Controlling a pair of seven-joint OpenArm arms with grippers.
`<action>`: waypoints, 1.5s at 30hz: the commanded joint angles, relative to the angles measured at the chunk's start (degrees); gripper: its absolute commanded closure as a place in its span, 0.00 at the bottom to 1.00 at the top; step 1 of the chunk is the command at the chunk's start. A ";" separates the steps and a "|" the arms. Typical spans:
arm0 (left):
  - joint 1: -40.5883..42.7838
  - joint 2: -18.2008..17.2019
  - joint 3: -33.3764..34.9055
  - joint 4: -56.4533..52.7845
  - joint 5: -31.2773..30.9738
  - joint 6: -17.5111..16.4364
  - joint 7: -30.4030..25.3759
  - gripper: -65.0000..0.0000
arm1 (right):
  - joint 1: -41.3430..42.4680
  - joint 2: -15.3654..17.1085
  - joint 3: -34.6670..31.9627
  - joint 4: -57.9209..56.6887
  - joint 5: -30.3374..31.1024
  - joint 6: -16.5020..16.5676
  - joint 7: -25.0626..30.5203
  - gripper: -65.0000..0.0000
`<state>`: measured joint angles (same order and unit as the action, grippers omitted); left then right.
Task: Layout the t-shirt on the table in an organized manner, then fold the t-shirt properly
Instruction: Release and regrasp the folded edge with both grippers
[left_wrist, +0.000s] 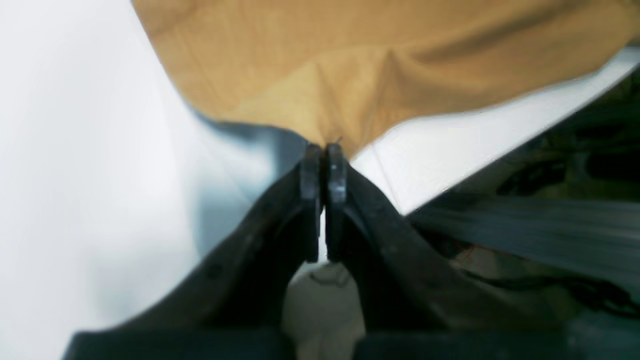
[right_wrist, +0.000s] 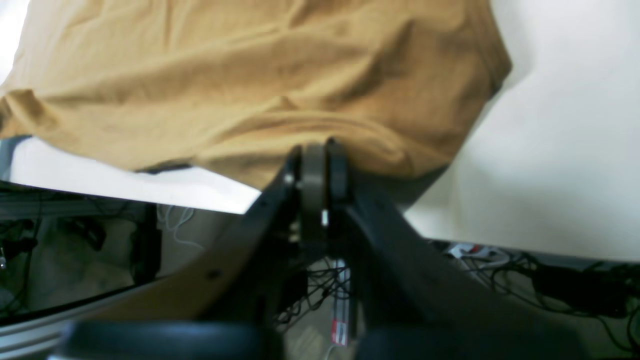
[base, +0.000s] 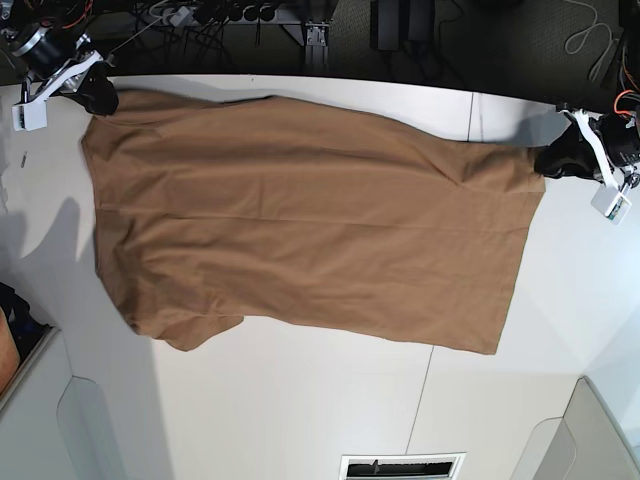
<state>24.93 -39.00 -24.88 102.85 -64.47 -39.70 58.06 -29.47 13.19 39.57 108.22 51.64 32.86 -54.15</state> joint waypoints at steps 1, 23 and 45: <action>-0.35 -1.09 -0.50 0.81 -0.31 -0.30 -2.40 1.00 | 0.83 0.74 0.48 0.96 1.01 0.61 1.46 1.00; -23.58 -0.92 18.95 -19.30 18.95 -0.30 -16.15 1.00 | 23.43 1.38 -0.79 -14.36 -5.40 0.59 4.46 1.00; -27.61 -0.98 21.38 -18.45 9.75 -0.30 -11.13 0.46 | 26.23 0.96 -1.42 -14.23 -4.17 0.48 4.70 0.76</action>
<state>-1.74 -38.74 -2.96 83.42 -53.78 -39.70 47.79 -3.95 13.43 37.87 92.79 45.89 33.06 -50.59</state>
